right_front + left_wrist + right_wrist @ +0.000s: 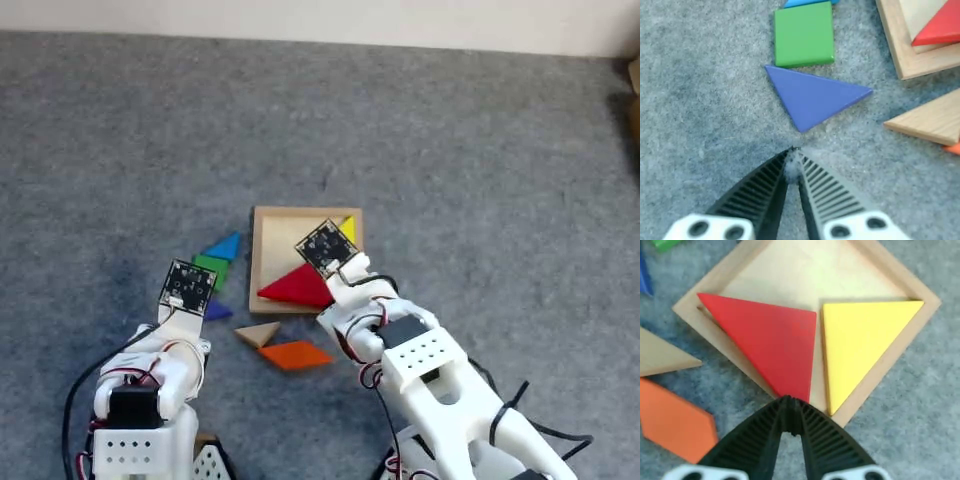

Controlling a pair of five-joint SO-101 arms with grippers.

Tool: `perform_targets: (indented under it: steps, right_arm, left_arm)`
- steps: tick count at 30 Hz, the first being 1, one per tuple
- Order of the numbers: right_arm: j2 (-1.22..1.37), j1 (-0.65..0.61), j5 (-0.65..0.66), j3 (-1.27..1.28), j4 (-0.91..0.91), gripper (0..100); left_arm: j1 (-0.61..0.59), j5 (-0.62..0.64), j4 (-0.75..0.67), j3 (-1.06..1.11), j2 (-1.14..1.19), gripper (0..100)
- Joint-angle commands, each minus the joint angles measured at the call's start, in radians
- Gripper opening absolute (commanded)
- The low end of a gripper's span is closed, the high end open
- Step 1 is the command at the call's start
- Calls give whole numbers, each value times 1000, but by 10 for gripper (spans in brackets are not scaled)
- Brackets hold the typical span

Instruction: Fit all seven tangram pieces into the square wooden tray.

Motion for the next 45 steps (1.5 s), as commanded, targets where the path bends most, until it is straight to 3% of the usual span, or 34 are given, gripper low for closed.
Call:
perform_targets:
  steps: [1, 8, 22, 38, 45]
  right_arm:
    - [67, 18, -5, -7, -19, 9]
    - [157, 79, -5, -120, -19, 9]
    - [-45, 101, -28, -125, -12, 9]
    - [-387, 108, -264, -101, 380, 9]
    - [-615, 260, -293, -51, 549, 9]
  left_arm:
    - [-8, 6, 6, 19, -2, 7]
    - [-8, 6, 6, 19, -2, 7]
    - [-8, 6, 6, 19, -2, 7]
    - [-8, 6, 6, 19, -2, 7]
    - [-8, 6, 6, 19, -2, 7]
